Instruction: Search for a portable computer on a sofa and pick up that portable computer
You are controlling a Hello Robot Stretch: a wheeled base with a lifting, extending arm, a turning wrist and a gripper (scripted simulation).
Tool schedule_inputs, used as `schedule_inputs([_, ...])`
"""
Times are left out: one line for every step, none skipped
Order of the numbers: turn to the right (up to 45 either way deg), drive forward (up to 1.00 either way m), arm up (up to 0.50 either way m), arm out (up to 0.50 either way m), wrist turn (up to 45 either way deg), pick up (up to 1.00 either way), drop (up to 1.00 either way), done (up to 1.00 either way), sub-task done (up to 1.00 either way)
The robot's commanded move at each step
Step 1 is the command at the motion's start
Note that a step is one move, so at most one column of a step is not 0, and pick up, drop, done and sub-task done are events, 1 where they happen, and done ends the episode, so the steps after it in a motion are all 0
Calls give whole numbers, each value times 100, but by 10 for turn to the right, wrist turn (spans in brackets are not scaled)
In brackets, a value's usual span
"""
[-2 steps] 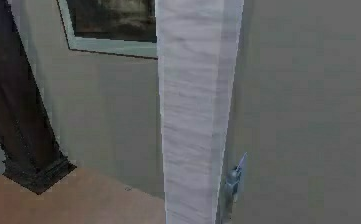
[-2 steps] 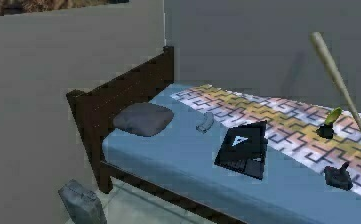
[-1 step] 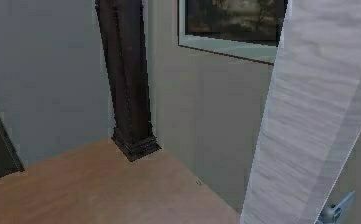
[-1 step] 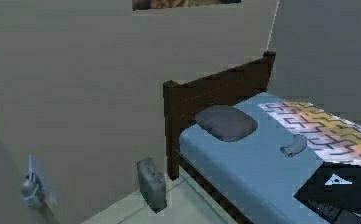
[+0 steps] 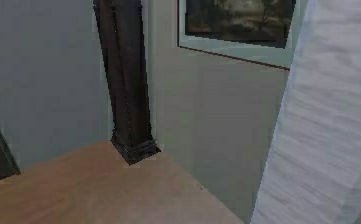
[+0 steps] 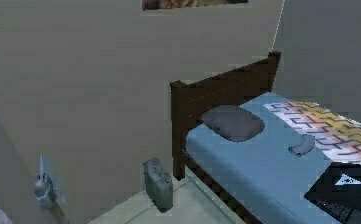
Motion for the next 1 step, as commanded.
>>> schedule_inputs([-450, 0, 0, 0, 0, 0, 0, 0, 0])
